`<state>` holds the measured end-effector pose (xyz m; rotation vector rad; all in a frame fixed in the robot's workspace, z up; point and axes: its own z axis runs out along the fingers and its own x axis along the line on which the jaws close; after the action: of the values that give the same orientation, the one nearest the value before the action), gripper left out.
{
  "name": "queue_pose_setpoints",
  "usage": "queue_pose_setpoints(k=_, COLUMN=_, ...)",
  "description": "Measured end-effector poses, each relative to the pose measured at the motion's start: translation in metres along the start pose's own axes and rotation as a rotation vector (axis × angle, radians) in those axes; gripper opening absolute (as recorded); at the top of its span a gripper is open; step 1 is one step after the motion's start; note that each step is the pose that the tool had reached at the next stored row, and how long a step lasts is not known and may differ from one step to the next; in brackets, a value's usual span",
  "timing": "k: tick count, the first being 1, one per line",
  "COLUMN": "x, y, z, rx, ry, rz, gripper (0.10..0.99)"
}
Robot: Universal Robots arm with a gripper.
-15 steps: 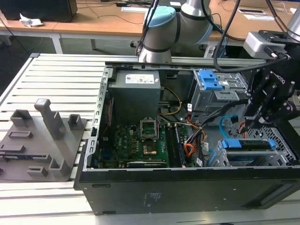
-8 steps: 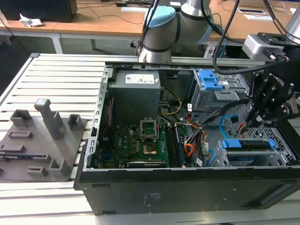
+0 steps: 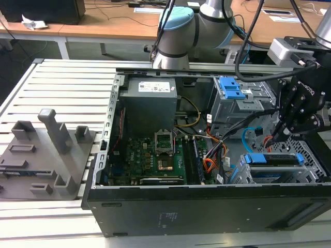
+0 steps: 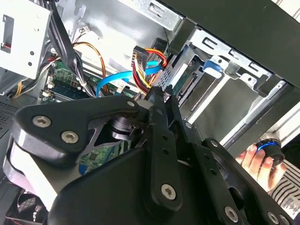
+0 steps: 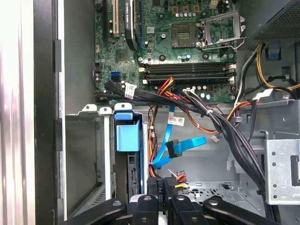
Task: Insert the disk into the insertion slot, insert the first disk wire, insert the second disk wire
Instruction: 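Insert the first disk wire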
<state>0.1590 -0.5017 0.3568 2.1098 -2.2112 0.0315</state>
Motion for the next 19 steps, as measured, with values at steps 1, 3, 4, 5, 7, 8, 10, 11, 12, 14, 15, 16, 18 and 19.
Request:
queue_pose_setpoints(k=1, x=0.0009, y=-0.0001, z=0.0001, rx=0.0, ry=0.0, rz=0.0, gripper=0.176)
queue_pose_setpoints(k=3, x=0.0041, y=-0.0001, z=0.0003, rx=0.0, ry=-0.0001, rz=0.0, gripper=0.176)
queue_pose_setpoints(k=4, x=0.0067, y=-0.0002, z=0.0005, rx=0.0, ry=0.0, rz=0.0, gripper=0.176)
queue_pose_setpoints(k=5, x=0.0085, y=-0.0003, z=0.0007, rx=0.0, ry=-0.0001, rz=0.0, gripper=0.176)
queue_pose_setpoints(k=7, x=0.0104, y=-0.0004, z=0.0008, rx=0.0, ry=-0.0001, rz=0.0, gripper=0.176)
queue_pose_setpoints(k=8, x=0.0115, y=-0.0005, z=0.0009, rx=0.0, ry=0.0, rz=0.0, gripper=0.176)
queue_pose_setpoints(k=10, x=0.0138, y=-0.0006, z=0.0011, rx=0.0, ry=-0.0001, rz=0.0, gripper=0.176)
queue_pose_setpoints(k=11, x=0.0175, y=-0.0007, z=0.0014, rx=0.0, ry=0.0, rz=0.0, gripper=0.176)
queue_pose_setpoints(k=12, x=0.0197, y=-0.0009, z=0.0016, rx=0.0, ry=-0.0001, rz=0.0, gripper=0.176)
queue_pose_setpoints(k=14, x=0.0212, y=-0.0009, z=0.0017, rx=0.0, ry=-0.0001, rz=0.0, gripper=0.176)
queue_pose_setpoints(k=15, x=0.0224, y=-0.001, z=0.0018, rx=0.0, ry=-0.0001, rz=0.0, gripper=0.176)
queue_pose_setpoints(k=16, x=0.0231, y=-0.001, z=0.0019, rx=0.0, ry=0.0, rz=0.0, gripper=0.176)
queue_pose_setpoints(k=18, x=0.0245, y=-0.0011, z=0.0021, rx=0.0, ry=-0.0002, rz=0.0, gripper=0.176)
queue_pose_setpoints(k=19, x=0.0251, y=-0.0011, z=0.0022, rx=0.0, ry=-0.0001, rz=0.0, gripper=0.176)
